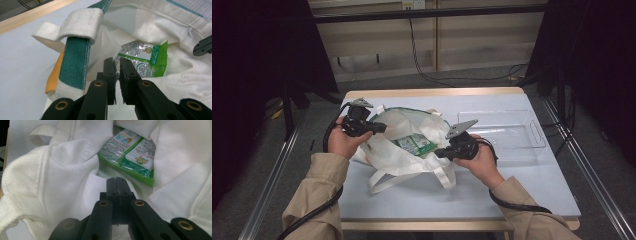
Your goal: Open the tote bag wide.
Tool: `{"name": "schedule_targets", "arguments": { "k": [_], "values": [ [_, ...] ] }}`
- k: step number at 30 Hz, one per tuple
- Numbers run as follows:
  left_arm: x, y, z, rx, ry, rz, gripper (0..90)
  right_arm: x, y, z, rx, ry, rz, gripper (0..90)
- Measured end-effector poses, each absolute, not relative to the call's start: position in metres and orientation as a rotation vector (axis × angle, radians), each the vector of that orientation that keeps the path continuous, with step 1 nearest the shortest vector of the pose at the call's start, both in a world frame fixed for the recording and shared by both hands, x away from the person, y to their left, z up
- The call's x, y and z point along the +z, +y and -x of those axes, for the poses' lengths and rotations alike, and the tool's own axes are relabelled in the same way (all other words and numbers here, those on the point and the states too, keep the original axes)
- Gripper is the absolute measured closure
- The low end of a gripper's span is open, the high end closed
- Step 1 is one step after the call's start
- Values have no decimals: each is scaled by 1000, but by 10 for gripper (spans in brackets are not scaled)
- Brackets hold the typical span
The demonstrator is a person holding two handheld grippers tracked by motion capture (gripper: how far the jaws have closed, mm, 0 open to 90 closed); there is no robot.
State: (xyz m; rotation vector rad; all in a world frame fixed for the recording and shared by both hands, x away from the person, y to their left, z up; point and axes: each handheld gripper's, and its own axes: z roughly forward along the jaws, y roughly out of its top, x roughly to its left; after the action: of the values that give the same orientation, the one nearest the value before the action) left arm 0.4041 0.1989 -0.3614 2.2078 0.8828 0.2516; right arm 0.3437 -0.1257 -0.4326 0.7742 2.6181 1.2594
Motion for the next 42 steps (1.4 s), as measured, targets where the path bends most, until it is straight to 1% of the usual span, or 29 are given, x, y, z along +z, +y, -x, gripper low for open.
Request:
{"name": "schedule_targets", "arguments": {
  "k": [4,5,8,12,16,29,36,40,41,42],
  "values": [
    [-358,201,-399,257,861,-2210,796,-433,-127,-344,1259,2617,-779,900],
    [-357,201,-397,252,863,-2204,767,-433,-127,-344,1255,2617,-779,900],
    [-352,202,-394,285,853,-2217,738,-433,-127,-345,1254,2616,-782,900],
    [-349,203,-392,288,856,-2204,722,-432,-126,-345,1246,2618,-770,900],
    [-344,203,-391,287,848,-2194,685,-432,-126,-345,1249,2620,-778,900],
    [-330,205,-399,291,841,-2197,680,-435,-125,-345,1247,2642,-789,900],
    [-322,211,-404,305,881,-2171,687,-436,-127,-345,1256,2646,-791,900],
    [-323,212,-411,327,911,-2155,694,-436,-127,-344,1250,2649,-797,900],
    [-324,213,-413,339,901,-2180,694,-437,-127,-344,1253,2647,-791,900],
    [-326,213,-415,333,921,-2161,696,-438,-127,-345,1258,2650,-788,900]
  ]
}}
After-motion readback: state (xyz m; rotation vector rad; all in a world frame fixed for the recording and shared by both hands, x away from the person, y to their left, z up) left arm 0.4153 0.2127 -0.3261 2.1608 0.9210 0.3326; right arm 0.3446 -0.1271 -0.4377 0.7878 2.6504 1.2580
